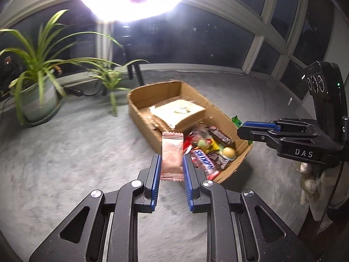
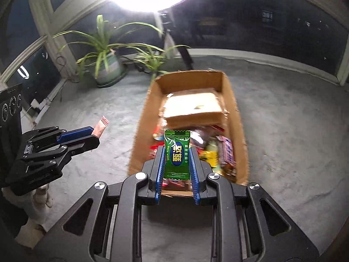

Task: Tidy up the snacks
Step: 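Carry the pink wrapper and green packet into the box and release both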

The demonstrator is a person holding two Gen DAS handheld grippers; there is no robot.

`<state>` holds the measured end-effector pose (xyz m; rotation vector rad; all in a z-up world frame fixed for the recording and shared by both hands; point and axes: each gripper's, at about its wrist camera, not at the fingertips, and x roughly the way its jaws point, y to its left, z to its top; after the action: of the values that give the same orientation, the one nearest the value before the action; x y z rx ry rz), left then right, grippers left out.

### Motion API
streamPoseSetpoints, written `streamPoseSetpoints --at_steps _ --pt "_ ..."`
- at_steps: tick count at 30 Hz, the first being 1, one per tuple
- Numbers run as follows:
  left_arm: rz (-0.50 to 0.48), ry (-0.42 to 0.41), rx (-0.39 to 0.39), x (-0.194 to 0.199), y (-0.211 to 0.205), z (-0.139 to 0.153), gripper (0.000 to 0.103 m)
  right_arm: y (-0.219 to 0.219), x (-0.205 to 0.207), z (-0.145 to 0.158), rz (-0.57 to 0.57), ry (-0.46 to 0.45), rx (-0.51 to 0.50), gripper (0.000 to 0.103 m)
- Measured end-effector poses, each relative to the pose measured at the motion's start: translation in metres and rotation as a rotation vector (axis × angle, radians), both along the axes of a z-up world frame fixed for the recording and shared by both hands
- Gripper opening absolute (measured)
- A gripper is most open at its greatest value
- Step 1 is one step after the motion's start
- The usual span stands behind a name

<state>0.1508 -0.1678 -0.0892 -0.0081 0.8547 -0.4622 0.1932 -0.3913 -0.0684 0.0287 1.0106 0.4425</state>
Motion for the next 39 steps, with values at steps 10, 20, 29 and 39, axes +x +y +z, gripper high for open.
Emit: streamPoseSetpoints --at_steps 10,20,29,39 --pt "-0.028 0.015 0.03 0.018 -0.048 -0.01 0.019 -0.018 0.015 -0.023 -0.027 0.03 -0.019 0.022" --pt "-0.047 0.016 0.063 0.026 -0.068 -0.014 0.019 -0.021 0.021 -0.037 -0.038 0.049 -0.027 0.023" --pt "-0.054 0.011 0.085 0.03 -0.074 -0.016 0.019 -0.023 0.021 -0.039 -0.035 0.044 -0.037 0.027" --pt "-0.033 0.001 0.092 0.032 -0.068 -0.015 0.032 -0.022 0.017 -0.029 -0.049 0.006 -0.042 0.062"
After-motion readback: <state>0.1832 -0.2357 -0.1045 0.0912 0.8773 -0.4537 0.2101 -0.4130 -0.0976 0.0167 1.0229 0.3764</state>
